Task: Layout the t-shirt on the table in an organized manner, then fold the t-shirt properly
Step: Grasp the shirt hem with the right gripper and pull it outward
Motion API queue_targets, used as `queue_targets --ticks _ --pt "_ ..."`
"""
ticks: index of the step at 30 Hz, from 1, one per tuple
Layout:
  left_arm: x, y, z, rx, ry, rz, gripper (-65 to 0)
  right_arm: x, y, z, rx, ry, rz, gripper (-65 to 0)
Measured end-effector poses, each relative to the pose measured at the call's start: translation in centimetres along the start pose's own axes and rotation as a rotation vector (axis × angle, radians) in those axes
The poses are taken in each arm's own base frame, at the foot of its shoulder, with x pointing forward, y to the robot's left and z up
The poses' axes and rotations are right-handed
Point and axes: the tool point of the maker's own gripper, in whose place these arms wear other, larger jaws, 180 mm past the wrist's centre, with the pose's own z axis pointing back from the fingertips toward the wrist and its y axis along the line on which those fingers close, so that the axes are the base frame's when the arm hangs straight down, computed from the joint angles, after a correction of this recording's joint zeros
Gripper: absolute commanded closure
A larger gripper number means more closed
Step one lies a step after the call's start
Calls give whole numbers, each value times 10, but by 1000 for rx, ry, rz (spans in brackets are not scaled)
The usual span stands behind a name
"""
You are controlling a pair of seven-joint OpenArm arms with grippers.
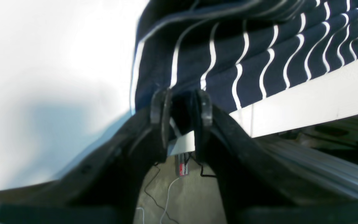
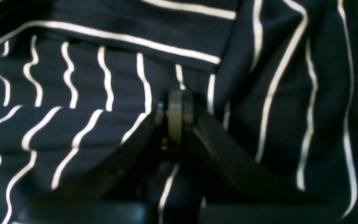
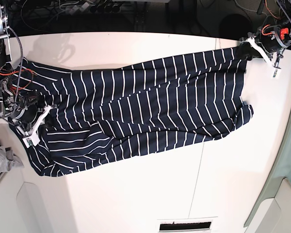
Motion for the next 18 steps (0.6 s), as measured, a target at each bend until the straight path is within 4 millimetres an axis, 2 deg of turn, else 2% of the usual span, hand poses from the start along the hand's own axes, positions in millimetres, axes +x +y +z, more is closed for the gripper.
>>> queue_targets --ticks 5,9,11,16,18 --pt "0 -4 0 -22 -3 9 -164 5 -5 0 -23 -10 -3 0" --pt "0 -5 0 -29 -1 15 -164 22 -10 3 -35 -10 -2 0" --pt "-3 -11 1 -61 20 6 -164 38 -15 11 -40 -63 -44 0" --pt "-3 -16 2 -97 16 33 -164 95 -32 45 -33 -201 -172 0" --pt "-2 -15 4 -102 20 32 -164 104 -39 56 -30 -220 -212 0"
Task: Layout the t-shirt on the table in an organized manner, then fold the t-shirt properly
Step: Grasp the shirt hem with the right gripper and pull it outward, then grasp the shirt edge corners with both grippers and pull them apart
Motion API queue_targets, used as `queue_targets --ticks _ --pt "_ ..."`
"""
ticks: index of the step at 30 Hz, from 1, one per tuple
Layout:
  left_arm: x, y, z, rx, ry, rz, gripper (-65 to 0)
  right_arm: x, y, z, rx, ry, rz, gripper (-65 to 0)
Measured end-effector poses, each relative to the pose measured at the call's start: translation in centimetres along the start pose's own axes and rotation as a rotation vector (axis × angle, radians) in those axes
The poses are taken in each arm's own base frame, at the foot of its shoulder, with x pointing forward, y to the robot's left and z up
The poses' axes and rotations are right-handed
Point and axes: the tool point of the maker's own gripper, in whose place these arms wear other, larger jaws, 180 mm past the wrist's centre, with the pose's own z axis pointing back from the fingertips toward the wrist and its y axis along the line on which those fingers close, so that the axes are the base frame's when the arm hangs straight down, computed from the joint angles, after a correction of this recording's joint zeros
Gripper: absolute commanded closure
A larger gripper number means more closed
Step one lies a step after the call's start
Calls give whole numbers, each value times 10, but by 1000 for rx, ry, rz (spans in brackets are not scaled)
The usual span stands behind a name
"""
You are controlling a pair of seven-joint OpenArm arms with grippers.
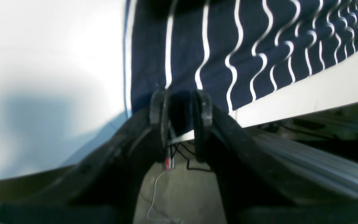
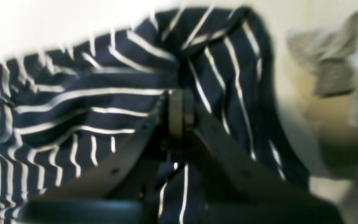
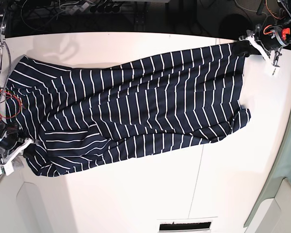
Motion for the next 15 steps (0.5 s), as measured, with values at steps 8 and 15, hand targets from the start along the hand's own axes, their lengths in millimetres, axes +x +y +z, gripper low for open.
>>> queue_targets --ticks 8,15 --pt "39 -28 15 -37 -86 -139 -164 -3 -57 52 -5 -42 -98 0" --pt "57 -40 21 -58 -145 -177 -164 -55 -97 103 -28 39 -237 0"
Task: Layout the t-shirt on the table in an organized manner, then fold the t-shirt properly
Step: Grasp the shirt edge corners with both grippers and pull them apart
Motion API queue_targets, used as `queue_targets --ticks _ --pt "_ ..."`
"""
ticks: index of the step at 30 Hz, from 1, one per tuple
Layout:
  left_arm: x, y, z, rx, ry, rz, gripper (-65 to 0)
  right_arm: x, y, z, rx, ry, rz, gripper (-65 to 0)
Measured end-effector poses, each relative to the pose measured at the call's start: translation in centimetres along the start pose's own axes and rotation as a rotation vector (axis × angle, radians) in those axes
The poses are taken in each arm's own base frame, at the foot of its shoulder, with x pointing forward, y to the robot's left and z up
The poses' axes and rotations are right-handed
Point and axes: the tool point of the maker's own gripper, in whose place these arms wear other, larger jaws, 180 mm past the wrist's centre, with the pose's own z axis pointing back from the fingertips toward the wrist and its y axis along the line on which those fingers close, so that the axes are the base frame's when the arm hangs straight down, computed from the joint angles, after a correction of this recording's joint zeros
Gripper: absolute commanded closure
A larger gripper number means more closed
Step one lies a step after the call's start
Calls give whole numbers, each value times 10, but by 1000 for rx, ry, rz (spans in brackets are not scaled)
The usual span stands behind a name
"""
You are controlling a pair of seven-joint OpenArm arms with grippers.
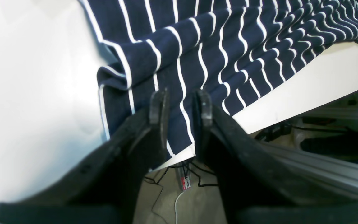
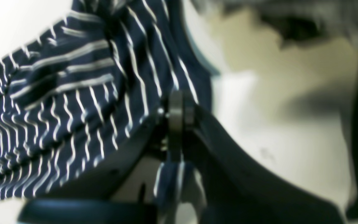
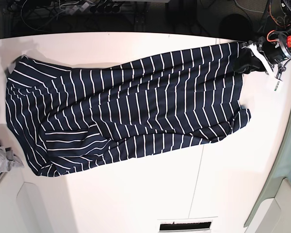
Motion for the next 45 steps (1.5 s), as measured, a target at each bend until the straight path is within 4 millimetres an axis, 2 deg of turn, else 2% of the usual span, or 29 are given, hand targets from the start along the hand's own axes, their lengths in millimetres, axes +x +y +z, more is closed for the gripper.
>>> queue_targets --ticks 4,9,18,23,26,28,29,35,41,45 --pt "1 0 0 -1 -7 1 -164 -32 -7 16 1 55 -31 0" --pt "3 -2 0 -9 -14 6 -164 -86 0 26 11 167 -5 0" --pt "0 -19 -5 -85 -2 34 -164 -131 -5 41 -7 271 16 0" --pt "-5 -29 -11 -114 19 26 -164 -145 -4 44 -7 295 5 -3" --pt "-6 -35 -15 -132 22 21 -164 -159 1 43 6 315 -18 -175" --pt "-7 -38 -17 -142 21 19 -164 -167 5 41 14 329 -31 -244" --pt "-8 -40 -18 -147 26 17 -164 -168 7 40 18 327 -36 -254" --pt "-16 -55 -25 -189 59 6 -164 -176 20 33 50 311 -75 -255" --pt "-27 -76 -34 -249 96 -10 -164 -188 43 19 105 292 -119 -255" --pt "-38 -83 -40 -259 142 -42 -164 -182 48 12 112 243 -126 -255"
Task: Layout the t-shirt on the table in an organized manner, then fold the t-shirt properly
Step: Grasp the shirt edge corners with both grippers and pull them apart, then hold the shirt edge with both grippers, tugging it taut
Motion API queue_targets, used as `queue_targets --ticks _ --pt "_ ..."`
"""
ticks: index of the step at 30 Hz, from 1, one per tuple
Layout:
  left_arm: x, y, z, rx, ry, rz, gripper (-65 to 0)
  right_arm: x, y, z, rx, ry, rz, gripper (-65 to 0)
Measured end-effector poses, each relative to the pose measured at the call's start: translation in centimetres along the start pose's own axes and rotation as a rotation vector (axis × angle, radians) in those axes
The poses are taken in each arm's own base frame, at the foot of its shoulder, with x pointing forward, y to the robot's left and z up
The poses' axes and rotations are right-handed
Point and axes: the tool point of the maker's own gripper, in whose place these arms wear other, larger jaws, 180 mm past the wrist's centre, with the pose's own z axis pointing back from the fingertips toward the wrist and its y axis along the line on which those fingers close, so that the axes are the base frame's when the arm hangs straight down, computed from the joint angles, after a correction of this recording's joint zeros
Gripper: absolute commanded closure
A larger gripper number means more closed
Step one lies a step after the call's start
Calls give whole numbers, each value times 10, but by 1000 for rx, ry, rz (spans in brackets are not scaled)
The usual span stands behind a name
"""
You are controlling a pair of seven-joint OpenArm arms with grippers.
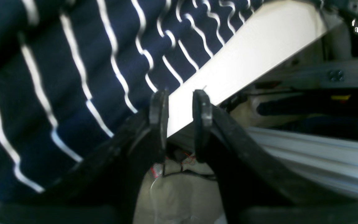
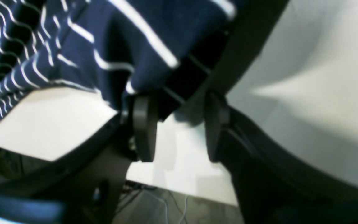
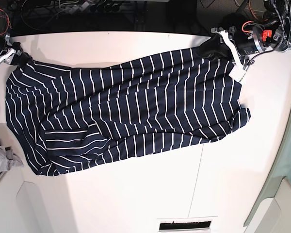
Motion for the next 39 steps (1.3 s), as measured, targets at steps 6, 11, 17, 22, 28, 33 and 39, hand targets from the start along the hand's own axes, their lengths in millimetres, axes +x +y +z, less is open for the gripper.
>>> queue_targets --ticks 6,11,17,22,28,33,39 --pt "-3 -7 -8 -11 1 6 -164 11 17 -16 31 -9 28 -247" --pt "-1 -9 -10 -16 -14 13 -164 -4 32 -31 58 61 86 0" --pt "-2 -8 -10 -8 -7 7 -164 -10 35 -26 78 103 53 0" --pt "-6 -4 -10 14 13 -10 -164 -18 43 -5 96 98 50 0" --pt "-6 -4 -10 13 12 -9 -164 -36 65 21 112 110 153 0" --pt "-6 -4 -10 14 13 -9 -164 -57 72 33 110 159 196 0" --pt "-6 -4 -10 14 12 -10 -164 -47 75 32 112 118 209 -190"
